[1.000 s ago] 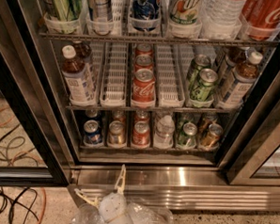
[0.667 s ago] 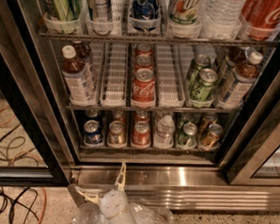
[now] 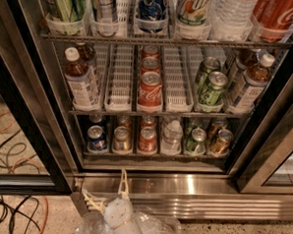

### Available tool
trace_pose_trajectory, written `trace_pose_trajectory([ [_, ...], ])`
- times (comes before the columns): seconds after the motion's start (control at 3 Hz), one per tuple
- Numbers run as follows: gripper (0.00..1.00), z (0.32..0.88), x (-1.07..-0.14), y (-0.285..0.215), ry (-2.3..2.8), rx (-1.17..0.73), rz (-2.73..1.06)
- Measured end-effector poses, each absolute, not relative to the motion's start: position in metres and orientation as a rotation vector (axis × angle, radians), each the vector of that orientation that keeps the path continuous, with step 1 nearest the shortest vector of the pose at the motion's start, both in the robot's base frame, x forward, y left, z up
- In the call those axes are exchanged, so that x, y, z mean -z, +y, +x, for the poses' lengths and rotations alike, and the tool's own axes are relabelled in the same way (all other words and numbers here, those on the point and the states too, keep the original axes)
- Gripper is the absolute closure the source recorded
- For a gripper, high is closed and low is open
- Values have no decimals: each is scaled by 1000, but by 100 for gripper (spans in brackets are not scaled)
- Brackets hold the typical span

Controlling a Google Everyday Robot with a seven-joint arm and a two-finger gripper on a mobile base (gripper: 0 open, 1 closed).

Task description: Pick pepsi can from bottom shelf of fridge

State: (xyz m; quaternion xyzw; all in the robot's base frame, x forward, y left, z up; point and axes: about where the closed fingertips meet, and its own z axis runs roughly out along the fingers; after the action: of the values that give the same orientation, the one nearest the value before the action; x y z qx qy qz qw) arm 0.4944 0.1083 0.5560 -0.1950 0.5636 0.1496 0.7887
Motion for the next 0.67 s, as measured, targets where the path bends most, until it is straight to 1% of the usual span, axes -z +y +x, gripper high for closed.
trace_pose_trajectory([
  [0.33,8,494,-556,109,1214,-323,-420],
  [0.67,4,497,-555,114,1214,-325,-429],
])
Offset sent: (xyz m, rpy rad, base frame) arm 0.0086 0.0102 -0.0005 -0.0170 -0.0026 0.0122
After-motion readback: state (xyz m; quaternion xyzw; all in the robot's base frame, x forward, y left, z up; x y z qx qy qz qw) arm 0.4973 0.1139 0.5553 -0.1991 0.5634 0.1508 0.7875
